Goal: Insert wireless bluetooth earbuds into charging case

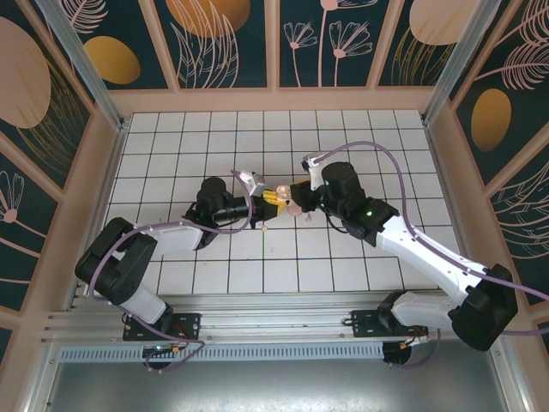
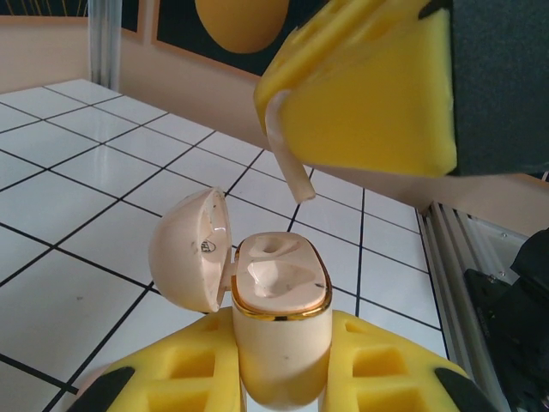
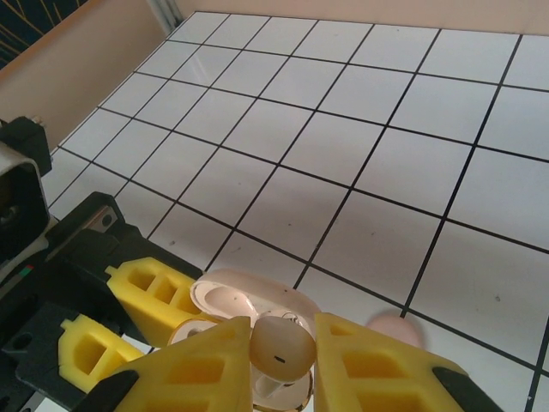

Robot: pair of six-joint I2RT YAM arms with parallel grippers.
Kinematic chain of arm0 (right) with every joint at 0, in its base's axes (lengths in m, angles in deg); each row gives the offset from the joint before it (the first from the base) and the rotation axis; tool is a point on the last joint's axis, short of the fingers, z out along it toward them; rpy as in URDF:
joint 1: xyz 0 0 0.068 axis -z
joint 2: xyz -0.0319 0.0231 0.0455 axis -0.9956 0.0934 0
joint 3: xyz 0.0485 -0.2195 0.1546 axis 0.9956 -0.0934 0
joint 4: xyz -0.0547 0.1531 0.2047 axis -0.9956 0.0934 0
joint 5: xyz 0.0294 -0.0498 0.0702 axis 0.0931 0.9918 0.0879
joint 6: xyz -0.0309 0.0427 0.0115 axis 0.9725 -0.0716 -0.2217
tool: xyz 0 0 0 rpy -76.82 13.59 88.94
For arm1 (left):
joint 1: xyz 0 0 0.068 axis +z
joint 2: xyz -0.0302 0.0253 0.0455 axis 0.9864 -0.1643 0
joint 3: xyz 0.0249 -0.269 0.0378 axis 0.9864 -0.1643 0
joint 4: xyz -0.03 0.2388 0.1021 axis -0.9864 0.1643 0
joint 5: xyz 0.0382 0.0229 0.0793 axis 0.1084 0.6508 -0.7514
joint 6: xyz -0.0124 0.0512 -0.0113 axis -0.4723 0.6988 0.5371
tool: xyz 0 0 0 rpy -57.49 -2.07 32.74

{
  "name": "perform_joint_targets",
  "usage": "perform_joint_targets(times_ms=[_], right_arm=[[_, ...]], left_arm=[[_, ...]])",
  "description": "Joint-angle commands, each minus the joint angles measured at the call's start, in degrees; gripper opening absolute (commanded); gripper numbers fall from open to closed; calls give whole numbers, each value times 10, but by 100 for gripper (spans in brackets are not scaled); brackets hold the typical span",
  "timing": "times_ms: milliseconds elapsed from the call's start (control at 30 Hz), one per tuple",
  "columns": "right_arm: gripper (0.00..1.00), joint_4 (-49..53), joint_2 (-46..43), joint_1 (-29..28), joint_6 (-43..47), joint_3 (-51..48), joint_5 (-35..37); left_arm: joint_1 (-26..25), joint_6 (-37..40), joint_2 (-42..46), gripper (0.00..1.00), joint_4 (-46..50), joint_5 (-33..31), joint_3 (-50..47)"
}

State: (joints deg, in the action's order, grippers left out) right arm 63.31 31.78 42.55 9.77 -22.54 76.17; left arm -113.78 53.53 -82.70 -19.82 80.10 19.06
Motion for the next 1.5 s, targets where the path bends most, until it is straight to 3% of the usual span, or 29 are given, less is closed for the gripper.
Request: perform_joint_targets(times_ms=[0,333,1167,1467], right_arm=[[21,-19,-9,-8,14,-3,16],[21,-5,-13,-23,23,0,16],[20,-6,-61,-55,44,36,89],[20,-4,-46,-68,57,53,93]], left_arm=[[-3,-8,6,14,-32,9,13],[-3,4,25,14,-24,-8,11],[-3,227,93,15,48,-52,7],[-3,245,103,15,53,-57,10]])
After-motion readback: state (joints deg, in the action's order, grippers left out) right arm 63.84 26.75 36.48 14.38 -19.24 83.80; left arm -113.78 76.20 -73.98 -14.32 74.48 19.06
